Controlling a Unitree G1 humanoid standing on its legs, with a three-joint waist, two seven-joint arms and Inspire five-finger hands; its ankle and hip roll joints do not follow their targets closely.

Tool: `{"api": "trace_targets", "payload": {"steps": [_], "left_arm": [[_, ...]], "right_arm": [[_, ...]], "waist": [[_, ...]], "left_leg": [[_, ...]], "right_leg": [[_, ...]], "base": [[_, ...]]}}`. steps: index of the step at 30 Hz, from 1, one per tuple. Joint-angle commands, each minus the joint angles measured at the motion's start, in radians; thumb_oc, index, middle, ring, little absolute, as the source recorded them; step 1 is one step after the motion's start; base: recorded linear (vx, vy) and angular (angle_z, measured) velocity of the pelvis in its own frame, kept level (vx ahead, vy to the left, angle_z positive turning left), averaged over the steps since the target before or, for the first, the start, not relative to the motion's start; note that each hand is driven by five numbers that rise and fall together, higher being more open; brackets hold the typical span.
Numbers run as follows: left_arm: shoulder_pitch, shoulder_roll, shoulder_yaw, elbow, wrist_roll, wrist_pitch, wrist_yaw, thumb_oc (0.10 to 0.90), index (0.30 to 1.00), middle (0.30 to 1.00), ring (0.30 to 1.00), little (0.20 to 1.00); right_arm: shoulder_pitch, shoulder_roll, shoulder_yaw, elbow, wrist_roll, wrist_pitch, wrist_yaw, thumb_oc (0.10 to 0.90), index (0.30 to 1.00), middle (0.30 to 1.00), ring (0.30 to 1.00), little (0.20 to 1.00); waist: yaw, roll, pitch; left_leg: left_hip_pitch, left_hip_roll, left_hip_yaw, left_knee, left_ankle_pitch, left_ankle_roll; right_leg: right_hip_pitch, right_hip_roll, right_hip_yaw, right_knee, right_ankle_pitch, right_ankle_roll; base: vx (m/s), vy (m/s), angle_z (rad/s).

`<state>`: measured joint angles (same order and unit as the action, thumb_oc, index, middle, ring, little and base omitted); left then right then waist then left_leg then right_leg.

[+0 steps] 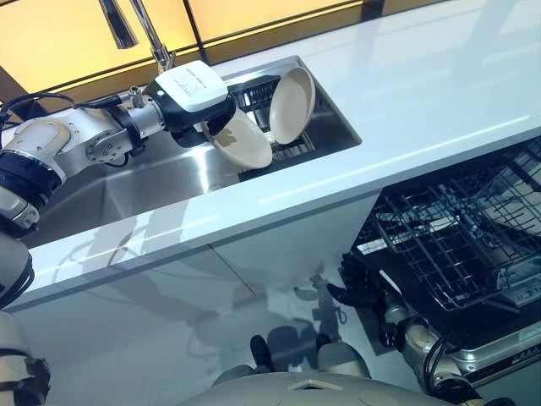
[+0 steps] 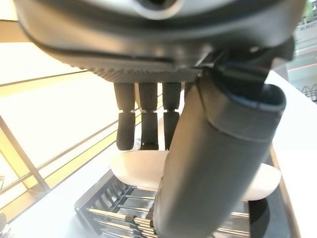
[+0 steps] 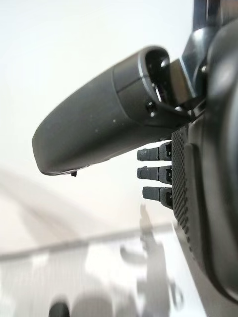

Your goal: Pick up plates and place into dishwasher.

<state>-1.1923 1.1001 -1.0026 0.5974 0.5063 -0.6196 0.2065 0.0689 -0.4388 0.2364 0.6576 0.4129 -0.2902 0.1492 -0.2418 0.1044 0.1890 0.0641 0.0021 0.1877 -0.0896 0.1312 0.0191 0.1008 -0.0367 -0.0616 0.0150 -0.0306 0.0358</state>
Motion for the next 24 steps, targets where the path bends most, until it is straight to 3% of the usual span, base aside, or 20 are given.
{"api": "trace_targets", "payload": {"steps": [1,6,13,16,21,24], "left_arm": [[-0.062,0.063,0.180,0.099,-0.122,0.010,0.102,0.100,0.300,0.300,0.300,0.200],[-0.004,0.093,0.243,0.065,-0.155,-0.016,0.148,0.100,0.300,0.300,0.300,0.200],[0.107,0.137,0.361,0.016,-0.194,-0.064,0.186,0.100,0.300,0.300,0.300,0.200],[0.152,0.160,0.405,-0.010,-0.194,-0.077,0.200,0.100,0.300,0.300,0.300,0.200],[0.215,0.182,0.464,-0.046,-0.204,-0.093,0.231,0.100,0.300,0.300,0.300,0.200],[0.267,0.194,0.519,-0.056,-0.204,-0.108,0.235,0.100,0.300,0.300,0.300,0.200]], "right_arm": [[0.007,-0.058,-0.066,-0.136,0.035,-0.110,0.003,0.800,0.900,0.900,0.900,0.900],[0.045,-0.103,-0.099,-0.312,0.070,-0.124,0.159,0.800,0.900,0.900,0.900,0.900],[0.057,-0.198,-0.199,-0.424,0.193,-0.159,0.360,0.800,0.900,0.900,0.900,0.900],[0.052,-0.262,-0.241,-0.462,0.240,-0.105,0.509,0.800,0.900,0.900,0.900,0.900],[0.015,-0.358,-0.298,-0.507,0.370,-0.049,0.621,0.800,0.900,0.900,0.900,0.900],[-0.006,-0.375,-0.349,-0.539,0.440,-0.015,0.677,0.800,0.900,0.900,0.900,0.900]], "waist": [[-0.013,-0.008,-0.073],[-0.030,-0.017,-0.084],[-0.032,-0.026,-0.090],[-0.028,-0.033,-0.095],[-0.017,-0.045,-0.102],[-0.013,-0.049,-0.104]], "left_leg": [[0.086,-0.054,0.023,0.029,-0.190,0.011],[0.096,-0.054,0.034,0.013,-0.190,0.014],[0.099,-0.051,0.043,0.006,-0.189,0.016],[0.098,-0.051,0.044,0.005,-0.188,0.017],[0.097,-0.049,0.044,0.002,-0.183,0.014],[0.095,-0.049,0.044,0.002,-0.183,0.015]], "right_leg": [[-0.036,0.061,0.029,-0.019,0.011,0.049],[-0.042,0.064,0.042,-0.018,0.012,0.053],[-0.046,0.066,0.046,-0.016,0.012,0.054],[-0.047,0.067,0.046,-0.016,0.013,0.054],[-0.047,0.069,0.045,-0.017,0.016,0.053],[-0.049,0.071,0.045,-0.013,0.015,0.050]], "base": [[0.00,0.000,0.00],[-0.02,0.000,-0.06],[-0.01,0.001,-0.02],[0.00,0.001,-0.01],[0.00,0.001,-0.01],[0.00,0.000,0.00]]}}
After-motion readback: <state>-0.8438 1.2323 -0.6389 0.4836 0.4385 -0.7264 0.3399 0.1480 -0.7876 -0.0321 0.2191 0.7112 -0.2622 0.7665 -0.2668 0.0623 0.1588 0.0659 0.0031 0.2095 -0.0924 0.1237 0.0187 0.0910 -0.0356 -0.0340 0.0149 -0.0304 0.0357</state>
